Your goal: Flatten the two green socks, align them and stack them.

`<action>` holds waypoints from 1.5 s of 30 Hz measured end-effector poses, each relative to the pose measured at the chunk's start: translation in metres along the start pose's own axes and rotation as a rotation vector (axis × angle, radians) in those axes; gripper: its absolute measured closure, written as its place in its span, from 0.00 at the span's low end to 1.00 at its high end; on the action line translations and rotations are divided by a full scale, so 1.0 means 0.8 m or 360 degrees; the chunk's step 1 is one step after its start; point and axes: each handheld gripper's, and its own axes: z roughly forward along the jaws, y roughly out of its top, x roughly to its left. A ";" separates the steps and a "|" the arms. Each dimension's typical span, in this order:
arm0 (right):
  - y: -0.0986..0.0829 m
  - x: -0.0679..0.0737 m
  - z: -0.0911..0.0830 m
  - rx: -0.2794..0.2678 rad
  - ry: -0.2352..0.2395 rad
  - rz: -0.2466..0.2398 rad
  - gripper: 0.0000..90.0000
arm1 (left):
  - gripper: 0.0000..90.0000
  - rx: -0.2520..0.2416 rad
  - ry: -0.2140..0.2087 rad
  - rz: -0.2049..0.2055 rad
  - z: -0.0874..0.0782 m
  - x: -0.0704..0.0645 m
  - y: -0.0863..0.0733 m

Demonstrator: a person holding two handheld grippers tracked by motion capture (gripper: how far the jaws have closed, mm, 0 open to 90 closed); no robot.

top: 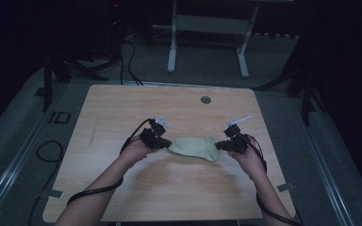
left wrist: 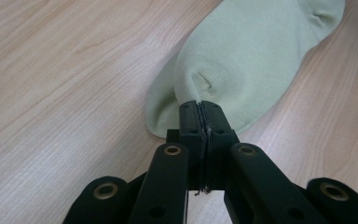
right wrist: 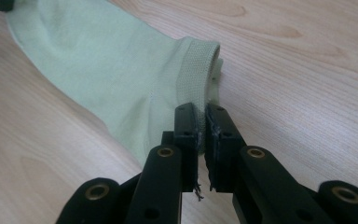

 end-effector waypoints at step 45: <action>-0.006 0.013 0.037 -0.0005 -0.0024 -0.0024 0.90 | 0.94 -0.0076 0.0077 0.0069 0.050 -0.024 0.002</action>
